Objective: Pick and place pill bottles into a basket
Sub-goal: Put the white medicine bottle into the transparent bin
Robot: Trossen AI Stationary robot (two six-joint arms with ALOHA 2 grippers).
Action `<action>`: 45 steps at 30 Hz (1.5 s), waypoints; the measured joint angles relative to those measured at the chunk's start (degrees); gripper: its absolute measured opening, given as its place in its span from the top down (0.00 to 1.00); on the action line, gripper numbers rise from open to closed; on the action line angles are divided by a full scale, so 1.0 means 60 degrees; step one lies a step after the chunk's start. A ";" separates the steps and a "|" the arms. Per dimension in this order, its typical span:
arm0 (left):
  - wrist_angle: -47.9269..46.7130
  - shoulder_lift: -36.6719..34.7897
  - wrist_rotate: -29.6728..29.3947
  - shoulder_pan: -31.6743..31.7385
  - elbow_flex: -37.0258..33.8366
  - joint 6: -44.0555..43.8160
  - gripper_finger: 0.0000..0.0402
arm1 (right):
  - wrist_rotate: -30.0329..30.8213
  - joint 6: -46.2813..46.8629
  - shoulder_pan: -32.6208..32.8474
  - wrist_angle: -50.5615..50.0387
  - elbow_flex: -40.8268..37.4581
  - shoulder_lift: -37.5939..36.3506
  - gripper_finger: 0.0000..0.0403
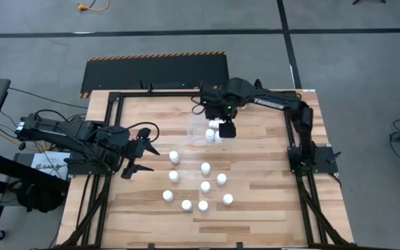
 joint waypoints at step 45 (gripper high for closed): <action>0.0413 0.0938 0.2305 0.3209 0.0004 0.2422 0.31 | -0.1271 0.1399 0.2767 0.5709 -0.4614 -0.6075 0.53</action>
